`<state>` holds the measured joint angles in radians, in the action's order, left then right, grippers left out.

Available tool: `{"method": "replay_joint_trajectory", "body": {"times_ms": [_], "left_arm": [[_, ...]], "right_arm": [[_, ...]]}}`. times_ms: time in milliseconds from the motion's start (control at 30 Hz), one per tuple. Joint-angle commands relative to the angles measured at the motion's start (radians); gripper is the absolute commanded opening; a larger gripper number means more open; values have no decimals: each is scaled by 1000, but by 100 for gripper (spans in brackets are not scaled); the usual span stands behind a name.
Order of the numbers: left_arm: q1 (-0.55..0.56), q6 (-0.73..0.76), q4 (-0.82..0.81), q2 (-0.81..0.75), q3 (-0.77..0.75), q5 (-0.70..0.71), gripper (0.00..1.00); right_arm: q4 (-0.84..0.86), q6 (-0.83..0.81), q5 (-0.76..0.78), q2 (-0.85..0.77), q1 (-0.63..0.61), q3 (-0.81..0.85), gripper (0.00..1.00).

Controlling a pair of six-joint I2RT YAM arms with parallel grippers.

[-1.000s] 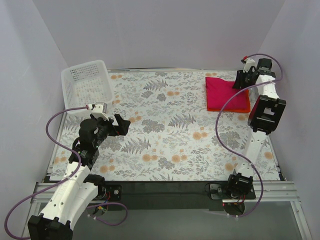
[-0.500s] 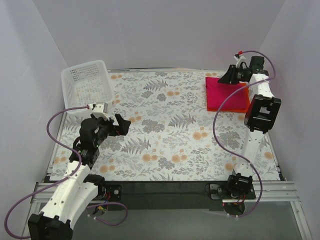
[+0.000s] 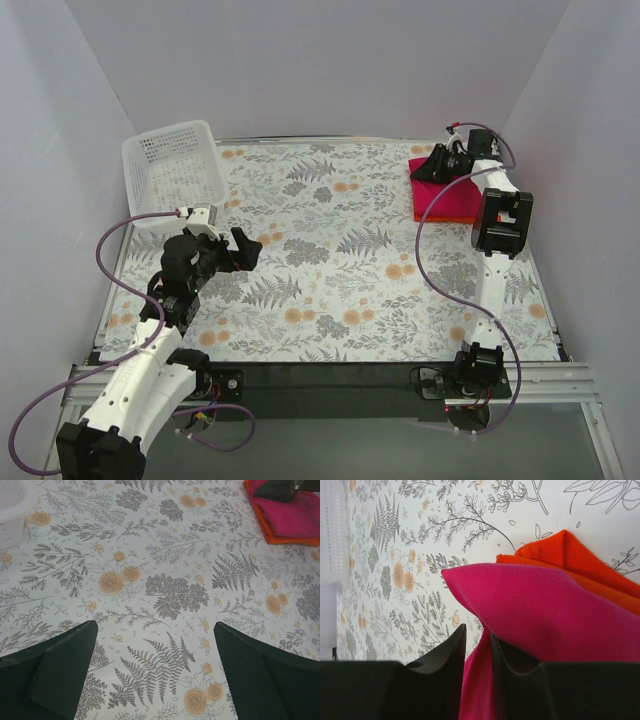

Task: Fold and stack the t-shirts

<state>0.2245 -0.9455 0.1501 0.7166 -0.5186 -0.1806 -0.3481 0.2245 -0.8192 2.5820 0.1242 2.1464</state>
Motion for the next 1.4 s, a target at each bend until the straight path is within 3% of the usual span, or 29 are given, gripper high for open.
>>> {"method": "replay_joint_trajectory", "body": {"times_ms": [0, 233, 433, 600, 900, 1367], "left_arm": [[-4, 13, -4, 4, -3, -5, 95], [-4, 10, -6, -17, -4, -14, 95], [-4, 7, -14, -39, -3, -30, 95], [-4, 1, -17, -58, -1, -31, 95], [-4, -7, -18, -63, -1, -30, 95], [-4, -12, -18, -71, 0, -30, 96]], "right_arm": [[44, -10, -35, 6, 11, 70, 29], [-9, -178, -184, -184, 12, 18, 40], [-84, -408, -123, -434, 14, -262, 46], [-133, -507, -86, -571, 26, -457, 49], [-144, -645, 101, -786, 35, -698, 51], [-5, -591, 478, -907, 106, -850, 55]]}}
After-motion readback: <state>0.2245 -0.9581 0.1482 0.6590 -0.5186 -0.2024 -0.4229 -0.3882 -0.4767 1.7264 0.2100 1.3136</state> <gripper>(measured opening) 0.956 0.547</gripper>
